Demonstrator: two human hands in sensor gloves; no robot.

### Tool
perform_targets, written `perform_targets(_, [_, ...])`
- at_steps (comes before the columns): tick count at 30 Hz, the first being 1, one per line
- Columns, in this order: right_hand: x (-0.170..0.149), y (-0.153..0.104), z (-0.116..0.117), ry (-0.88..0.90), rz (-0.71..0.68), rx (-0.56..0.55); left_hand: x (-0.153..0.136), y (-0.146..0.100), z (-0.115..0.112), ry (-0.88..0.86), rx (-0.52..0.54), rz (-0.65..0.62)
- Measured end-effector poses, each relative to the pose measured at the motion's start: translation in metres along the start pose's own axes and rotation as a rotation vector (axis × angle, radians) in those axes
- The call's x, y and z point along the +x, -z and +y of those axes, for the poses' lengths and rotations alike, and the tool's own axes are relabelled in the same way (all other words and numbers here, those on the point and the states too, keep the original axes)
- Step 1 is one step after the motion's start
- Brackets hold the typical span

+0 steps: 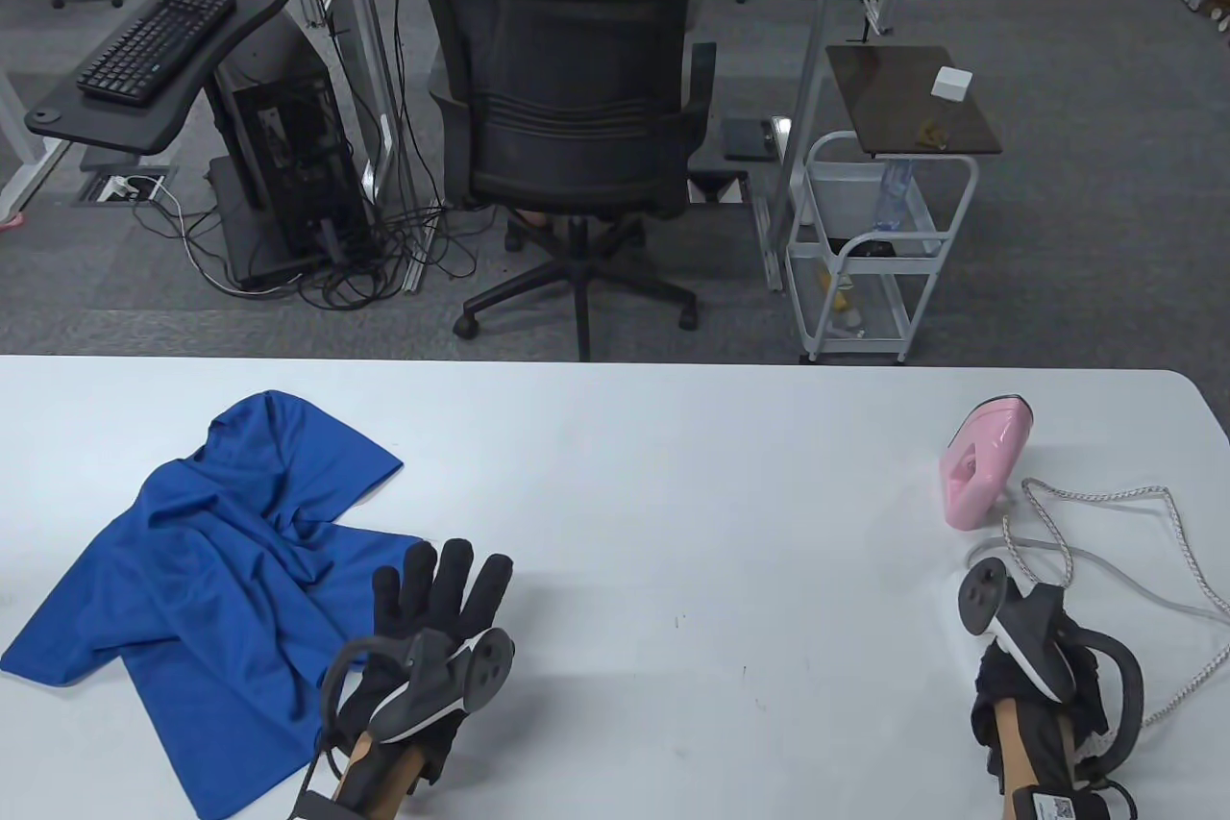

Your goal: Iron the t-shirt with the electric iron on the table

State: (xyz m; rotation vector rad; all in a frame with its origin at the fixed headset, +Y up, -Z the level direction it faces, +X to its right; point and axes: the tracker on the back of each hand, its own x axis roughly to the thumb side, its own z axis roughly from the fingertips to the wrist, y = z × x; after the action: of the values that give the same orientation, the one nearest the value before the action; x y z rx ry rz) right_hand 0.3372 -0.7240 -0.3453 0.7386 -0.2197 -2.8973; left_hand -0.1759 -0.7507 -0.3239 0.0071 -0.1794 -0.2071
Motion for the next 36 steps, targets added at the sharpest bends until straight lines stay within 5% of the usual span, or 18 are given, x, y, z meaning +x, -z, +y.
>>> perform_targets(5, [-0.002,-0.001,0.009,0.114,-0.057,0.079,0.001,0.001,-0.001,0.003,-0.010,-0.003])
perform_targets(14, [0.011,0.003,0.023,0.054,-0.069,0.141,0.003,0.000,0.000,0.003,-0.012,-0.009])
perform_targets(27, [0.008,0.012,0.020,0.167,-0.087,0.212,0.002,-0.004,0.012,-0.019,0.021,-0.015])
perform_targets(31, [0.006,0.003,0.012,0.176,-0.099,0.070,-0.012,-0.006,0.028,-0.045,0.066,0.018])
perform_targets(36, [0.015,-0.018,-0.018,0.266,-0.182,-0.127,-0.074,-0.014,0.050,-0.114,0.143,0.215])
